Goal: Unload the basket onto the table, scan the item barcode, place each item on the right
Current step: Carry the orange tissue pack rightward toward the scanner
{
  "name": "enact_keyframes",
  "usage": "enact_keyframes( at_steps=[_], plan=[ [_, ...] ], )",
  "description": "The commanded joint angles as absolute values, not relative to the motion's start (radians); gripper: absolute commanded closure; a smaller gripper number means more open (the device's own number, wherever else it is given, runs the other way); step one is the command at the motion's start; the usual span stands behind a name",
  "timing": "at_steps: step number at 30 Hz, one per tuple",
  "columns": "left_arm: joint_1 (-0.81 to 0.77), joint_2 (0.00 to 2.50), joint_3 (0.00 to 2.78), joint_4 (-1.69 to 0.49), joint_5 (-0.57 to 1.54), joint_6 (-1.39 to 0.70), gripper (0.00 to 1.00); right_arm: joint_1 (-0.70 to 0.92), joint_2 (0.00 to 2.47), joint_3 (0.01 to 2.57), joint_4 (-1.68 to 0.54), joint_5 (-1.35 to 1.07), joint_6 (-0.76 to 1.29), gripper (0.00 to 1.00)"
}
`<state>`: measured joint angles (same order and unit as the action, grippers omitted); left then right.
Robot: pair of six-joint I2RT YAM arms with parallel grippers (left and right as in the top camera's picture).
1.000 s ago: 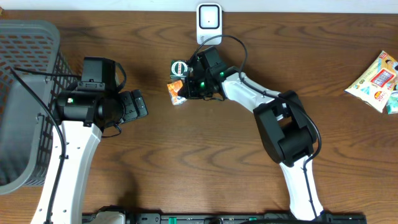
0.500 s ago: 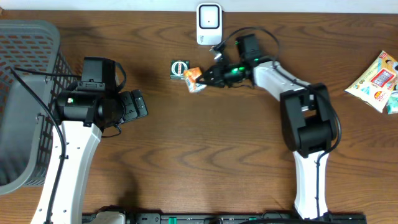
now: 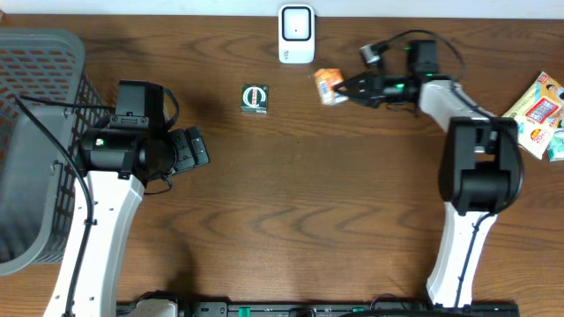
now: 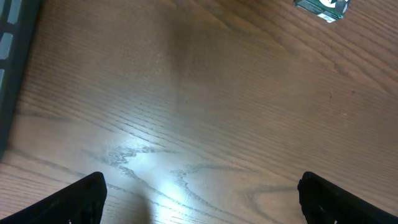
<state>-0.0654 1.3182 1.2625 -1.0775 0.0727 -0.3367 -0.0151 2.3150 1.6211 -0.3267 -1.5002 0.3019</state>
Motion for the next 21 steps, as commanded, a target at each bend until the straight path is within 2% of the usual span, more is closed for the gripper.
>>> enact_keyframes(
  at_steps=[1, 21],
  plan=[
    [-0.060, 1.319, 1.263, -1.083, 0.070, -0.335, 0.02, -0.047, 2.283, 1.614, -0.330, -1.562, 0.273, 0.99],
    [-0.060, 1.319, 1.263, -1.083, 0.070, -0.335, 0.03, 0.054, 2.283, 1.613, -0.324, -1.561, 0.245, 0.99]
  ],
)
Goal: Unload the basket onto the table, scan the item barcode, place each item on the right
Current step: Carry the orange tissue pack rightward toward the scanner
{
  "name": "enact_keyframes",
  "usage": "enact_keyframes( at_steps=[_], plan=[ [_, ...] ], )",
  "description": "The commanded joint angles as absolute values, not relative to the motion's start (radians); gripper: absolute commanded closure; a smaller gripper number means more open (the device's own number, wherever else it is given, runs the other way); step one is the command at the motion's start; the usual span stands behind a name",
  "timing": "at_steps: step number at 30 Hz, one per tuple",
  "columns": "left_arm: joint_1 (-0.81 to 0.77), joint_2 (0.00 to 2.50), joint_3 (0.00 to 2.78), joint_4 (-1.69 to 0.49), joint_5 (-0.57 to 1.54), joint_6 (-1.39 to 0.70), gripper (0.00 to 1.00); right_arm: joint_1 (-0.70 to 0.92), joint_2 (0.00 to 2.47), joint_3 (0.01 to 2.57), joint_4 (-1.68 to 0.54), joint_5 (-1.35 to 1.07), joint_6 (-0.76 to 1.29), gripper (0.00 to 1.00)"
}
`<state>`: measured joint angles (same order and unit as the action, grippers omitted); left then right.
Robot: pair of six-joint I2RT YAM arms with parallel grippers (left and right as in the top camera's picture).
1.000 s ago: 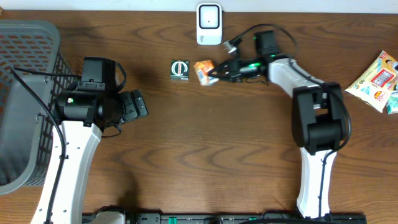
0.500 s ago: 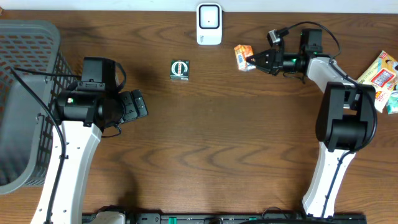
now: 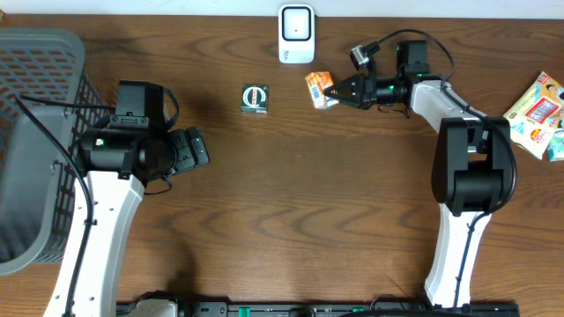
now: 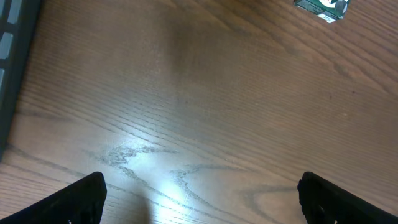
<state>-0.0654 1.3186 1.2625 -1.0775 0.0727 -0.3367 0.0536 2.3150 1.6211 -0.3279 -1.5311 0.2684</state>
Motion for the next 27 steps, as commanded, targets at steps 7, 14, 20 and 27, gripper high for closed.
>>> enact_keyframes(
  at_steps=[7, 14, 20, 27],
  plan=[
    [-0.060, 1.319, 1.263, -1.083, 0.070, -0.335, 0.02, 0.056, 2.283, 1.613, -0.325, -1.561, 0.245, 0.99],
    [-0.060, 1.319, 1.263, -1.083, 0.070, -0.335, 0.02, 0.060, 2.283, 1.613, -0.325, -1.561, 0.230, 0.99],
    [-0.060, 1.319, 1.263, -1.083, 0.070, -0.335, 0.02, 0.061, 2.283, 1.613, -0.325, -1.561, 0.229, 0.99],
    [-0.060, 1.319, 1.263, -1.083, 0.070, -0.335, 0.02, 0.061, 2.283, 1.613, -0.325, -1.561, 0.227, 0.99]
  ],
)
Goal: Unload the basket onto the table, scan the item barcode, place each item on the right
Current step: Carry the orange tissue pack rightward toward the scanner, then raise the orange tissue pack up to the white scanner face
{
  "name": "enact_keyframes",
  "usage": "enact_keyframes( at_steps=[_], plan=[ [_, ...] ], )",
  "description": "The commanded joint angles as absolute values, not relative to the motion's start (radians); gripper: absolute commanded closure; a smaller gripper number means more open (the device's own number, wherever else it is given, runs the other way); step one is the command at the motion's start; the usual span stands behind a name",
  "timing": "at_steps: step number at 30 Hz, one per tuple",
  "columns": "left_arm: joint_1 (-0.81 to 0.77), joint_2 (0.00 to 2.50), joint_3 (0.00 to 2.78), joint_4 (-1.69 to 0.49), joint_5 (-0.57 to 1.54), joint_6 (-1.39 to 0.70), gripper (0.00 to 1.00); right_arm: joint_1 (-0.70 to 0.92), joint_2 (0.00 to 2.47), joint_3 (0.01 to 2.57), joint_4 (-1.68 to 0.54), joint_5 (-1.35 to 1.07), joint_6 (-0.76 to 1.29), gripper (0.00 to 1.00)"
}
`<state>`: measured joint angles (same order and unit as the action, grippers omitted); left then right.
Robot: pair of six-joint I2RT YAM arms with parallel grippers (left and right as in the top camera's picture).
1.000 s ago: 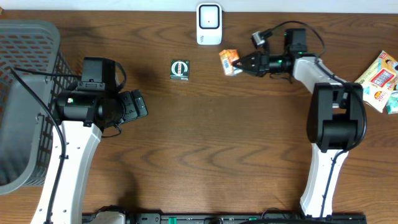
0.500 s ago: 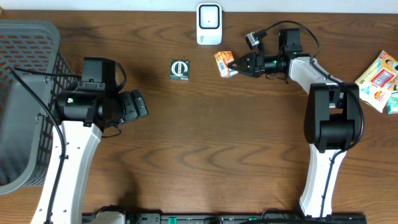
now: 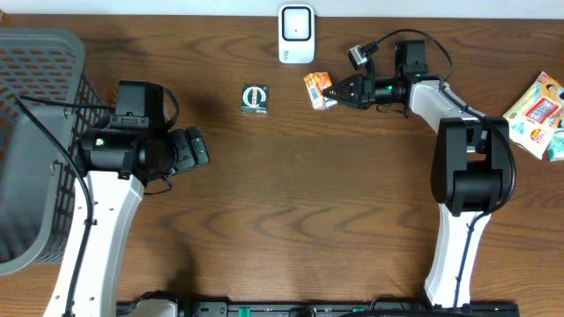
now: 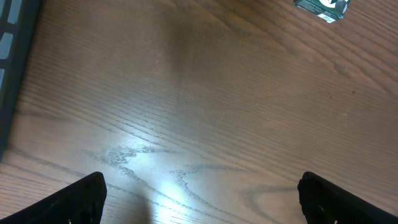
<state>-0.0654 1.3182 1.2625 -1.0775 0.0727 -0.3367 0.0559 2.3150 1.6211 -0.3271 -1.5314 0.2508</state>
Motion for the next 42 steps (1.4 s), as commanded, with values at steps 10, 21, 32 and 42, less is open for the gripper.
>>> enact_keyframes(
  at_steps=[10, 21, 32, 42],
  plan=[
    [-0.060, 1.319, 1.263, -1.083, 0.070, -0.335, 0.02, 0.073, 2.283, 1.613, -0.325, -1.546, 0.226, 0.99],
    [-0.060, 1.319, 1.263, -1.083, 0.070, -0.335, 0.03, 0.097, 2.283, 1.613, -0.325, -1.520, 0.227, 0.99],
    [-0.060, 1.319, 1.263, -1.083, 0.070, -0.335, 0.02, 0.097, 2.283, 1.613, -0.325, -1.510, 0.212, 0.99],
    [-0.060, 1.319, 1.263, -1.083, 0.070, -0.335, 0.02, 0.112, 2.283, 1.614, -0.326, -1.156, 0.310, 0.99]
  ],
)
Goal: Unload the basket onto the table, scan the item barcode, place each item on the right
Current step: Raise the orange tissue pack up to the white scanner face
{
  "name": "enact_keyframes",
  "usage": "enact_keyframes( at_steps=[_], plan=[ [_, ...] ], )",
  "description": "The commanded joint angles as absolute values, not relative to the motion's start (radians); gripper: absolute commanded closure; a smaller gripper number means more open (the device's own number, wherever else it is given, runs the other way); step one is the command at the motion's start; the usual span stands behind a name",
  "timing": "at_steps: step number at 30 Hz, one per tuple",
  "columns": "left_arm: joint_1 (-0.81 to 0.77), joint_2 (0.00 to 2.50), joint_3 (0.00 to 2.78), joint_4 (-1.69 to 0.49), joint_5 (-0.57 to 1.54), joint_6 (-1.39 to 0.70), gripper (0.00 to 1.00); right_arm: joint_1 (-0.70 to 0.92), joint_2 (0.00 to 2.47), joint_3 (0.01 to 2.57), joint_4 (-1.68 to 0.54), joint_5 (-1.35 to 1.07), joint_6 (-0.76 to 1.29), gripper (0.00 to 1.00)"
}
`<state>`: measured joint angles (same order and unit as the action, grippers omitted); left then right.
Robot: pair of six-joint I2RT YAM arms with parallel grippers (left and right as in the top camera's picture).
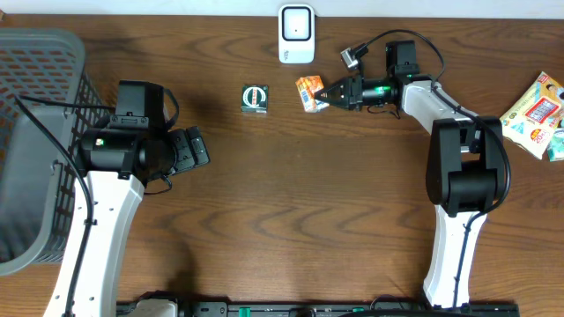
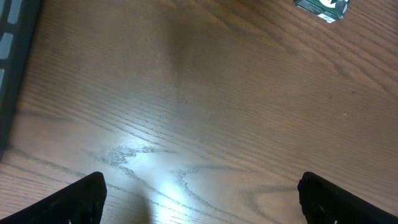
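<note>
A small orange and white packet (image 1: 308,92) is held at the back of the table, just below the white barcode scanner (image 1: 296,34). My right gripper (image 1: 324,93) is shut on the packet's right edge, its arm reaching in from the right. A green and white box (image 1: 255,98) lies on the table left of the packet; it also shows at the top of the left wrist view as the green box (image 2: 322,6). My left gripper (image 2: 201,198) stands open over bare wood at the left, with nothing between its fingers.
A grey mesh basket (image 1: 35,141) fills the left edge of the table. Several colourful packets (image 1: 538,113) lie at the far right. A cable loops above the right arm's wrist. The dark wooden table (image 1: 308,194) stretches between the arms.
My right gripper has carried the orange packet a little further left, nearer the spot below the scanner. The left arm and the green box have not moved.
The right gripper held the orange packet to the right of the scanner. At each later moment the packet stood a bit further left, and it now sits just below the scanner. The left gripper stayed open and still throughout.
</note>
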<state>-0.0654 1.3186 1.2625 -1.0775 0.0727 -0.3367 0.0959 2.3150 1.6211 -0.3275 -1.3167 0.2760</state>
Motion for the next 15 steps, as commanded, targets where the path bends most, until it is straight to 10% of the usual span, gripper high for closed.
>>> enact_keyframes(
  at_steps=[1, 15],
  plan=[
    [-0.060, 1.319, 1.263, -1.083, 0.070, -0.335, 0.02, 0.116, 2.283, 1.614, -0.326, -1.116, 0.309, 0.99],
    [-0.060, 1.319, 1.263, -1.083, 0.070, -0.335, 0.02, 0.222, 2.266, 1.929, -0.604, -0.229, 0.038, 0.99]
  ],
)
